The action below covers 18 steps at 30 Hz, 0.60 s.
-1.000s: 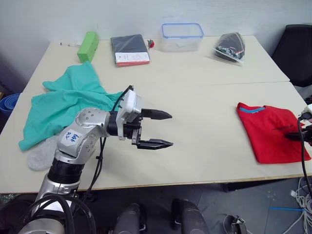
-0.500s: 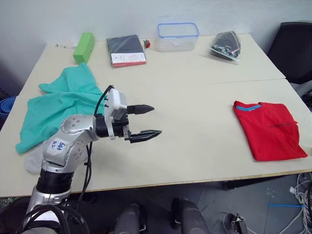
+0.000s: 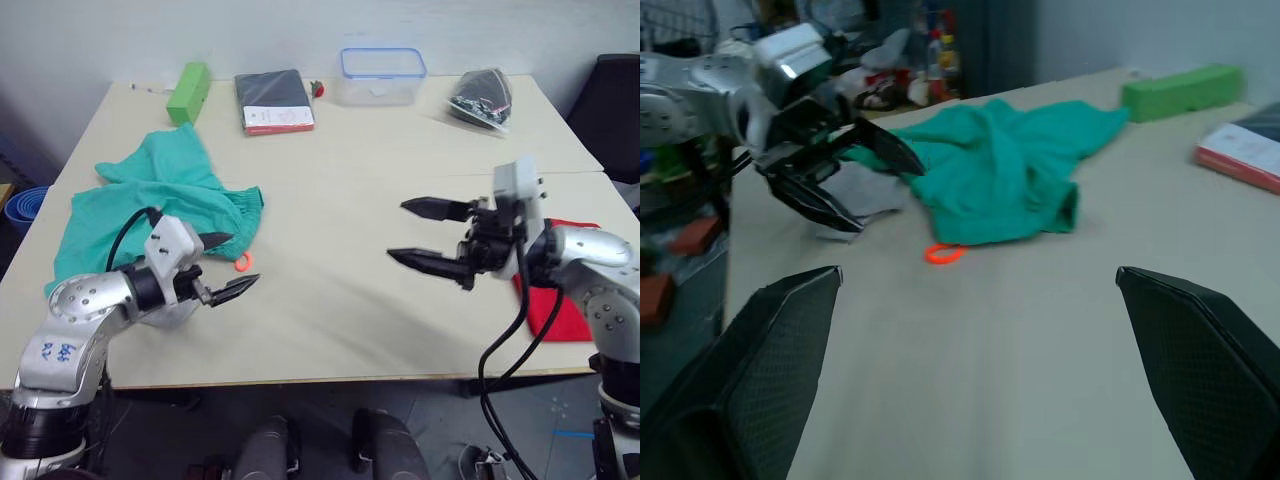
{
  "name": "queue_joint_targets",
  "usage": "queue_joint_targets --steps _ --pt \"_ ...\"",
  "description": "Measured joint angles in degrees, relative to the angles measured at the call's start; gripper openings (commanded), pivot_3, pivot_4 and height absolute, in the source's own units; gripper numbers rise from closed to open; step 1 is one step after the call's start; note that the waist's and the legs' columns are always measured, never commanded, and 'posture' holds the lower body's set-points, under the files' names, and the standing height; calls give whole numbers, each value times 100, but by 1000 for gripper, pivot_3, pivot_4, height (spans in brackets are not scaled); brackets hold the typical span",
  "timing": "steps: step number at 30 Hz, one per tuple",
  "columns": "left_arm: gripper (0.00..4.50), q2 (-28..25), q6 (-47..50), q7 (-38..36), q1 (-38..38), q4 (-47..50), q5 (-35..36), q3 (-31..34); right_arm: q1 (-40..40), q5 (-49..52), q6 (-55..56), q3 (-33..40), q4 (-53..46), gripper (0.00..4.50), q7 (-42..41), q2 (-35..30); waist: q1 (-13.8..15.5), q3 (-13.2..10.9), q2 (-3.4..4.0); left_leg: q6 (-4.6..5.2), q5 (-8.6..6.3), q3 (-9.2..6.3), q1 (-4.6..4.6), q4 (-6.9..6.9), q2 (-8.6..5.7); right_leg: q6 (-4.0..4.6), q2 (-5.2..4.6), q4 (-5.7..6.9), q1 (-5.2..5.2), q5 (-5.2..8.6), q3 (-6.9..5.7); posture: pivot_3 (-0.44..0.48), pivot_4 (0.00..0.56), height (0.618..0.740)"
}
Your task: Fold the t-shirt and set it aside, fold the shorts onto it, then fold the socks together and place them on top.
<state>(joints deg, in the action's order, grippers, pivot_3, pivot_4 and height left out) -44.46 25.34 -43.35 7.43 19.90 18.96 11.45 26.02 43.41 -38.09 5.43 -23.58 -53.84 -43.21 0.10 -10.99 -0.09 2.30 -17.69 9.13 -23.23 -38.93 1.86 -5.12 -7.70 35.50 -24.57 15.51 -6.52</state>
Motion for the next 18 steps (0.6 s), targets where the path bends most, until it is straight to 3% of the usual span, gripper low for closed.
queue_joint_targets --steps 6,15,18 --pt "4500 -587 -794 178 157 -763 -1106 -134 -372 -767 564 -562 -115 4488 15 127 2 0 -9 7 -3 8 -4 7 -9 -5 -36 -10 -6 -8 -27 0 150 740" --pt "4500 -218 -1650 88 1877 -2710 -2000 -1396 -517 -1036 753 -681 -229 4488 210 177 -39 0 -10 33 14 33 -3 13 3 3 10 12 -13 -3 -85 0 150 740" --pt "3869 19 -1863 77 2313 -3364 -2235 -1700 -552 -1030 667 -649 -352 4500 365 201 -23 -1 -13 37 17 33 -3 6 3 3 17 10 -14 -3 -89 0 150 740"
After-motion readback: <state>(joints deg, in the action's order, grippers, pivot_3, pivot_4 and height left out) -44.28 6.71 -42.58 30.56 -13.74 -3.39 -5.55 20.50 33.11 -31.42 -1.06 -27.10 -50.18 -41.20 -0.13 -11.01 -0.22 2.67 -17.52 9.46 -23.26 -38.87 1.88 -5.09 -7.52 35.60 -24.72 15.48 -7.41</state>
